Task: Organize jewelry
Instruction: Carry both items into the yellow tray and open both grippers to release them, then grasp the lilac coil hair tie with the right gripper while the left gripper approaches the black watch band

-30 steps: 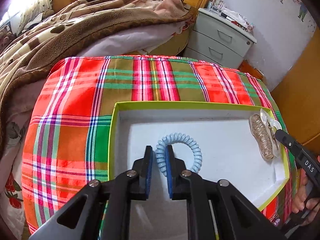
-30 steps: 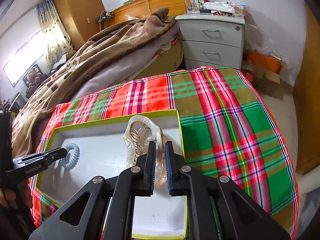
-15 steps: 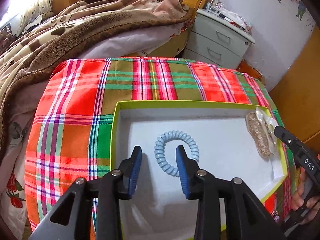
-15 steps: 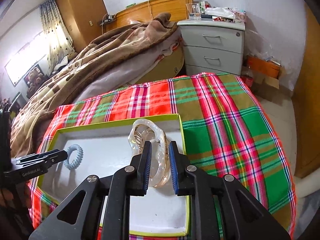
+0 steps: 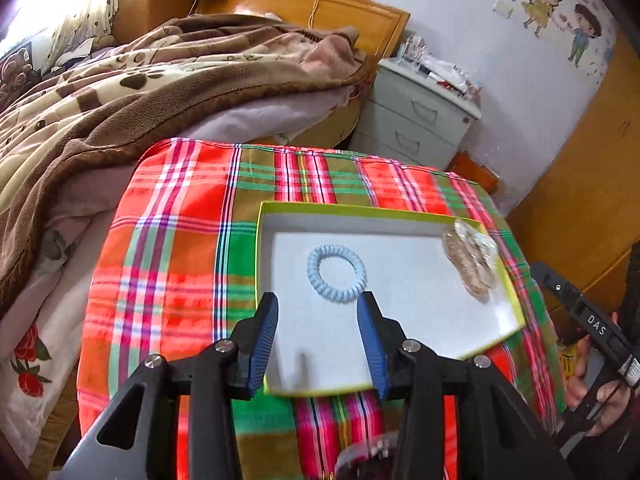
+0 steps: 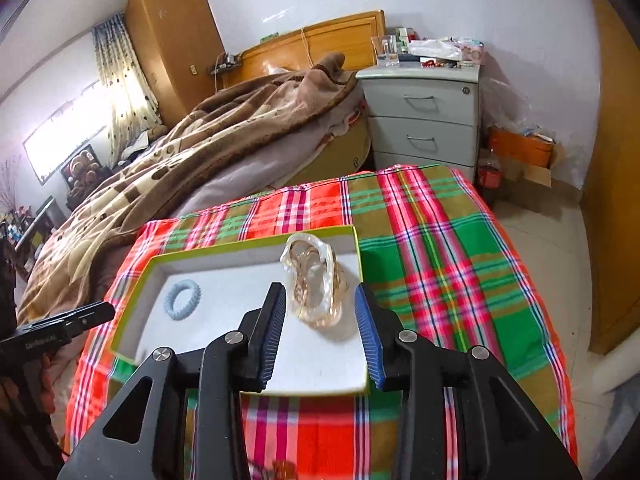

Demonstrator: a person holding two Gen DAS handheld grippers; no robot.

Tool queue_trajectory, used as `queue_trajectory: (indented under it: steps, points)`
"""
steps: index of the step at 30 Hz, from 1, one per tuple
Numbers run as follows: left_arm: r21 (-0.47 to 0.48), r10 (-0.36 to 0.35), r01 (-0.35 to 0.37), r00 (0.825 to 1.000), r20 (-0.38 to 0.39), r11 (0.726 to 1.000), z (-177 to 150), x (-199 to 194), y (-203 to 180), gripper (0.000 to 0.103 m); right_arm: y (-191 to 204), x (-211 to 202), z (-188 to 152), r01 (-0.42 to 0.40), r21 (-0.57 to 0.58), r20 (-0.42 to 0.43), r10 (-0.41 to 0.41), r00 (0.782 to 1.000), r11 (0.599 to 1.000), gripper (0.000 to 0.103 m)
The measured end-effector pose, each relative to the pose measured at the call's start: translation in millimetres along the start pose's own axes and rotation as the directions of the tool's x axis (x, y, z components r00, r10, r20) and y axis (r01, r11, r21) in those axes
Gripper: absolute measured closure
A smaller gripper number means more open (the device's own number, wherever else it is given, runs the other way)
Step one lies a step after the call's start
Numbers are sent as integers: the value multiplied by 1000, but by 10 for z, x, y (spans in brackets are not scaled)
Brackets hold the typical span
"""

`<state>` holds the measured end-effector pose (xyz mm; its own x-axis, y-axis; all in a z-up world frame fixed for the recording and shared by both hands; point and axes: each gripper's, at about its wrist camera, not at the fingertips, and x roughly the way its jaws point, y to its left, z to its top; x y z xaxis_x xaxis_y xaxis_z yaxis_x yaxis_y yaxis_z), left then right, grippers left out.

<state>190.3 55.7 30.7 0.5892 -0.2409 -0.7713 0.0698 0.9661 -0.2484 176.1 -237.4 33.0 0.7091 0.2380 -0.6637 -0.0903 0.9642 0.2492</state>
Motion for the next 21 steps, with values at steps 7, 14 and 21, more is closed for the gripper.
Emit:
queue_trajectory:
  steps: [7, 14, 21]
  points:
    - [0, -26, 26, 999, 35, 1000, -381, -302, 104, 60, -77, -307, -320, 8, -11, -3, -8, 1000, 1000, 66]
    - [-25, -77, 78, 996, 39, 997, -700, -476, 166, 53, -180, -413, -709, 20, -12, -52, -21, 998, 1000, 66]
    - [-47, -101, 102, 995, 15, 994, -949, -526, 226, 46, -202, -512, -1006, 46, -25, -82, -47, 996, 999, 66]
